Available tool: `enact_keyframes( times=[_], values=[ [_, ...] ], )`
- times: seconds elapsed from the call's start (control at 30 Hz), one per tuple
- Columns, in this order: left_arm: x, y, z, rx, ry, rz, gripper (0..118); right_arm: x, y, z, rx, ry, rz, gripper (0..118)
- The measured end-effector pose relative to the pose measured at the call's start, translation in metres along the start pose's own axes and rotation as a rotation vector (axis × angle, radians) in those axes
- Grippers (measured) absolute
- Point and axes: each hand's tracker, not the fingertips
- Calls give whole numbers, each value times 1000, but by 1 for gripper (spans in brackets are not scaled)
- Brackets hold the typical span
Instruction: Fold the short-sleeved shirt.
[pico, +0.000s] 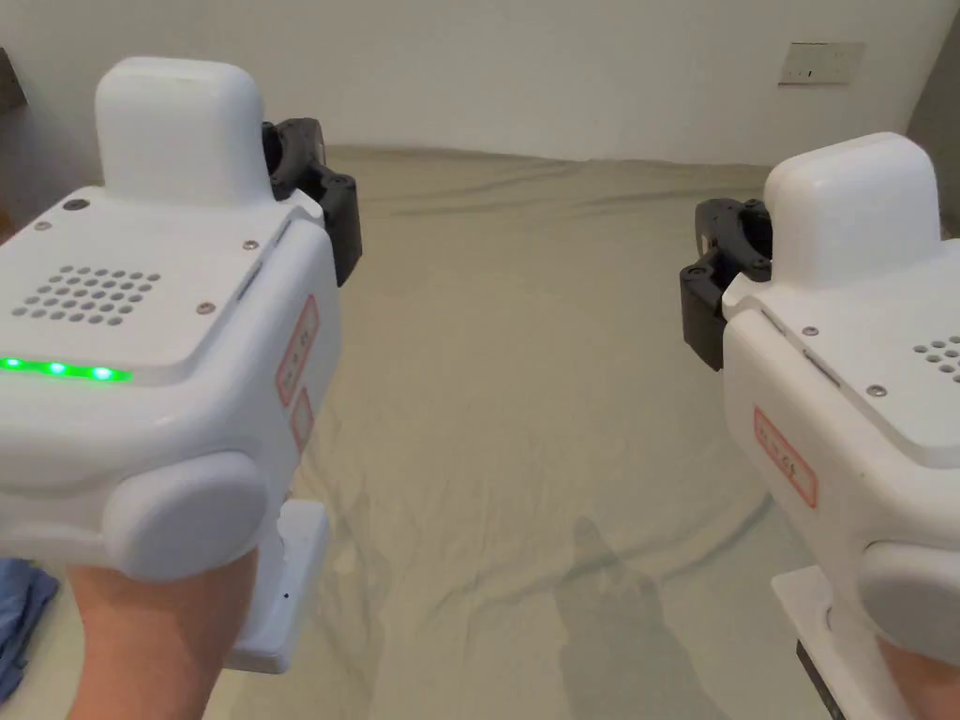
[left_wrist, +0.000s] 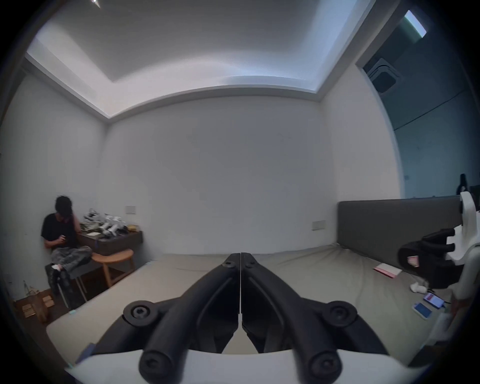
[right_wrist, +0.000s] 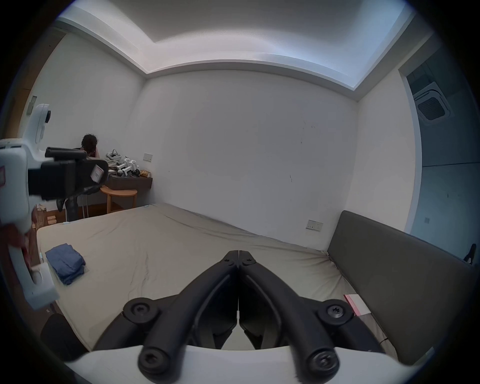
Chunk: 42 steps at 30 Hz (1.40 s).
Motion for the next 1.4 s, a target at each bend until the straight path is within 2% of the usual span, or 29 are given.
enact_keyframes(
  times=[0.17, 0.4, 0.7, 1.13, 1.4],
  values=[
    [35, -31, 3, -38, 12, -70, 0, -2, -17, 10, -8, -38, 46, 1],
    [47, -44, 8, -45, 2, -119, 0, 1, -26, 11, -19, -50, 26, 1],
    [36, -37, 10, -4, 43, -55, 0, -2, -28, 9, -11, -59, 8, 1],
    [39, -41, 7, 6, 100, -123, 0, 1, -35, 4, -21, -88, -12, 1],
    [37, -43, 5, -15, 92, -109, 0, 5, -37, 4, -21, -97, -22, 1]
  ],
)
